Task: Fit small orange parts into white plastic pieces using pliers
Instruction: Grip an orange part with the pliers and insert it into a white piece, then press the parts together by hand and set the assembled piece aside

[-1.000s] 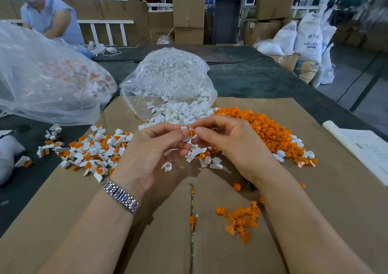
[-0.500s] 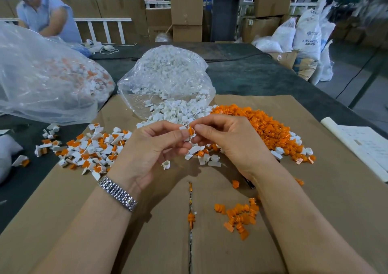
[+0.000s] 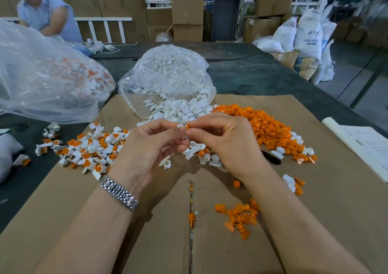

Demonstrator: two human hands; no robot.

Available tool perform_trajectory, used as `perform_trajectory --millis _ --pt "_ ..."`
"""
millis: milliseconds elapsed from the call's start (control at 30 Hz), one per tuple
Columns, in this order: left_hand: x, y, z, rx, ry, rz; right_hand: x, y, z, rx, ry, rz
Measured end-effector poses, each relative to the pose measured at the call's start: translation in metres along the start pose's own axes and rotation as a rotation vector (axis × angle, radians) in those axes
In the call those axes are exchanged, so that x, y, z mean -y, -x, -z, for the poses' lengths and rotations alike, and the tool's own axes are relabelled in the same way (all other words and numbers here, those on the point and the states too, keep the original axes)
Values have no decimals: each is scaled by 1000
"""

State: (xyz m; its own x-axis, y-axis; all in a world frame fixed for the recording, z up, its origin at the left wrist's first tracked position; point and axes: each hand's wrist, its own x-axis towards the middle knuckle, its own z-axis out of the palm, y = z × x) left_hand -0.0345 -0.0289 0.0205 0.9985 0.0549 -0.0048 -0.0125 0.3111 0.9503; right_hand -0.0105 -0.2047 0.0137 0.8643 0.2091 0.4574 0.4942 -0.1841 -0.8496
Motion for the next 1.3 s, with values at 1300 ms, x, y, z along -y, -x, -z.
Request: perform_trajectory --millis 1300 --pt "2 -10 4 -88 12 -56 40 7 25 527 166 -554"
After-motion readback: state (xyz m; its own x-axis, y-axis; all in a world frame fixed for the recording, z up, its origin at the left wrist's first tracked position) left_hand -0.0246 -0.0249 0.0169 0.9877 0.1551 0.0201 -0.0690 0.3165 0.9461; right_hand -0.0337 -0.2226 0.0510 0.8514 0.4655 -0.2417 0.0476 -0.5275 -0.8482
